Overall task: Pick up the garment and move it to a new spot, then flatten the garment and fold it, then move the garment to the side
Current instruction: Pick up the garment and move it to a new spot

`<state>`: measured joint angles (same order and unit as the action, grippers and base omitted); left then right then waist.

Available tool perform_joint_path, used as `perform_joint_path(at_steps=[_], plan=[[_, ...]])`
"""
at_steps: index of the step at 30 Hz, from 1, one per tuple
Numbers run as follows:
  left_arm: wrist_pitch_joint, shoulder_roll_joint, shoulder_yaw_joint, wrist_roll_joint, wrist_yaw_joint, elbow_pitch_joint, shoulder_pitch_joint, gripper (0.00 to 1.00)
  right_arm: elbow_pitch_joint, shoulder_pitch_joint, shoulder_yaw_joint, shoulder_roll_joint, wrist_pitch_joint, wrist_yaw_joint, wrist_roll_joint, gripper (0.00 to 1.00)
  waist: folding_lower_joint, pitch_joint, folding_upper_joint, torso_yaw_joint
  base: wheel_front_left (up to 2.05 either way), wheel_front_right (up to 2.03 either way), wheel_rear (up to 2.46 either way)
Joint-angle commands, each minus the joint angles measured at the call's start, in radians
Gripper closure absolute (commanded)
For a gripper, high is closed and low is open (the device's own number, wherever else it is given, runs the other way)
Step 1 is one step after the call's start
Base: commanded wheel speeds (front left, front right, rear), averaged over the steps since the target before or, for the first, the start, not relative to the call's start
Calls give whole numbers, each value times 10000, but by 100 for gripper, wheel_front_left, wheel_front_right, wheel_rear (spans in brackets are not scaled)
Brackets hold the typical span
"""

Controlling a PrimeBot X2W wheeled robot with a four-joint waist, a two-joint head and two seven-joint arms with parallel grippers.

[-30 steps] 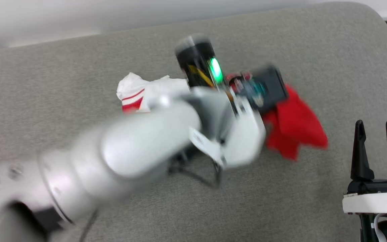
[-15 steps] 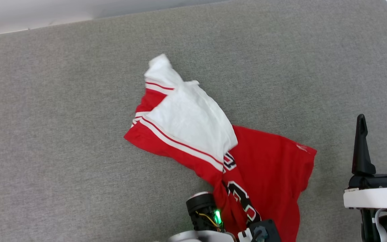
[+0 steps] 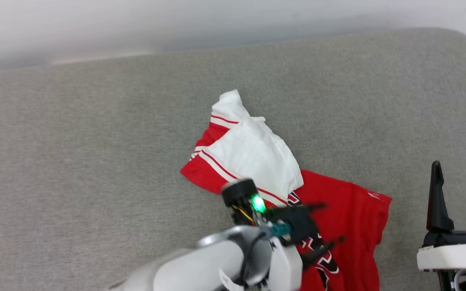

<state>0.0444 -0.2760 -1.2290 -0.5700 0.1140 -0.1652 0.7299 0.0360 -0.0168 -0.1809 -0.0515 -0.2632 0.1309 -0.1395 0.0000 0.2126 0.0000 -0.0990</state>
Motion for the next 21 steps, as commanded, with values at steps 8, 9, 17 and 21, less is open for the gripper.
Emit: perform_joint_path(at_steps=[8, 9, 17, 21], plan=[[-2457, -522, 1436, 783, -2111, -798, -345, 0, 20, 491, -6, 21, -24, -3, 88, 0, 0, -1072, 0, 762, 0, 0, 0], [-2644, -595, 1642, 794, -2419, -840, -485, 0, 28, 556, -15, 21, -24, -3, 96, 0, 0, -1139, 0, 823, 0, 0, 0], [-3109, -1419, 3705, 1194, -4528, -128, -1986, 0, 100, 864, -19, 23, -24, -3, 95, 0, 0, -1420, 0, 1197, 0, 0, 0], [-3094, -1603, 4937, 1533, -5063, 555, -3145, 0, 93, 978, 25, 21, -24, -3, 140, 0, 0, -1511, 0, 1314, 0, 0, 0]])
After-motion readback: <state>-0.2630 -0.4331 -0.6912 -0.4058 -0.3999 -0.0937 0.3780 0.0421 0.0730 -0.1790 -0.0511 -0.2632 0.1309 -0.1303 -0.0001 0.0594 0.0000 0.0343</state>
